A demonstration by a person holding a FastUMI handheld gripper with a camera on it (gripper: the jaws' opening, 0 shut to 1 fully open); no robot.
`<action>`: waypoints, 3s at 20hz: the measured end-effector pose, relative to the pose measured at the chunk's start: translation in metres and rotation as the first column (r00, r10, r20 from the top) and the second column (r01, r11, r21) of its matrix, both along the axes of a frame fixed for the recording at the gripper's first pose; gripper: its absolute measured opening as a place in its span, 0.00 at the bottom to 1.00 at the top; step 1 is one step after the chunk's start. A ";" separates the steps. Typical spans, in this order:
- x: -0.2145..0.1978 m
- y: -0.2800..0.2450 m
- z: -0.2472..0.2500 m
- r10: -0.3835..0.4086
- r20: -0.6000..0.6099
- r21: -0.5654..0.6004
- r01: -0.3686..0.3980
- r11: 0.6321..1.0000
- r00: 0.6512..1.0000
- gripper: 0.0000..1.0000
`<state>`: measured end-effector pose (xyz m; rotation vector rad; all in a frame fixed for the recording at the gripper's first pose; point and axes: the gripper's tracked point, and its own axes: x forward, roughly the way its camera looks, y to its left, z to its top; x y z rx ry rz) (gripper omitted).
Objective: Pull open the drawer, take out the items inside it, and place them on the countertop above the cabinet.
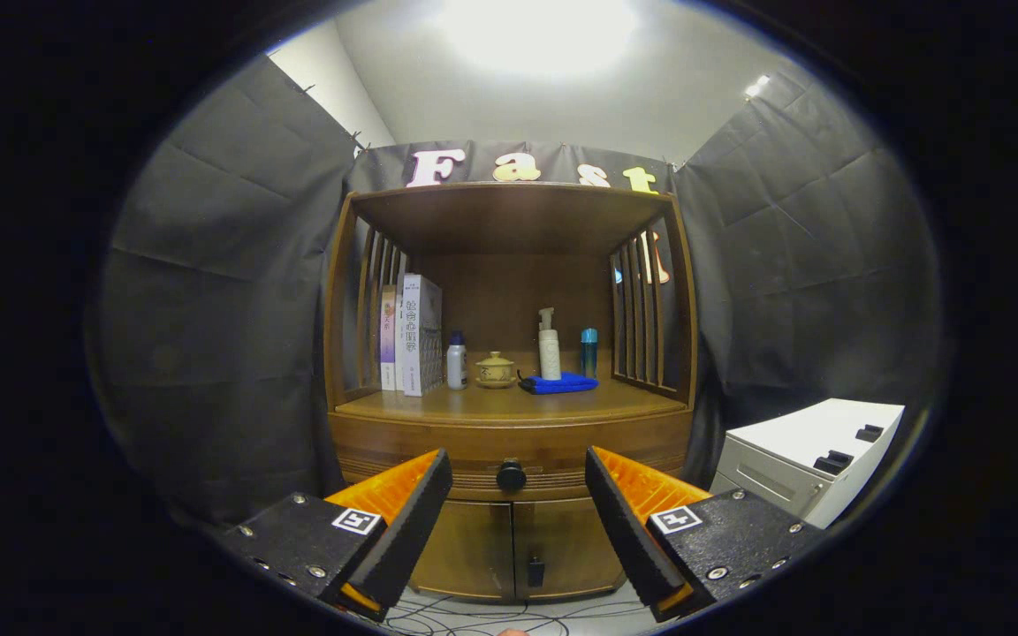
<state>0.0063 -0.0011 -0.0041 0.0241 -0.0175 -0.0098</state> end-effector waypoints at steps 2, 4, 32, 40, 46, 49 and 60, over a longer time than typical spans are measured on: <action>0.007 0.001 0.000 0.001 -0.008 -0.006 -0.001 1.000 1.000 0.95; 0.026 0.002 -0.002 -0.003 -0.019 -0.002 0.003 1.000 1.000 0.95; 0.200 0.027 -0.120 0.091 -0.210 0.048 -0.083 0.995 0.973 0.50; 0.197 0.028 -0.124 0.060 -0.260 0.014 -0.058 0.998 0.964 0.41; 0.167 0.031 -0.122 0.060 -0.273 -0.008 -0.065 0.998 0.960 0.39; 0.150 0.029 -0.123 0.067 -0.277 -0.021 -0.075 0.997 0.959 0.39; 0.081 0.026 -0.124 0.069 -0.277 -0.036 -0.082 0.996 0.958 0.39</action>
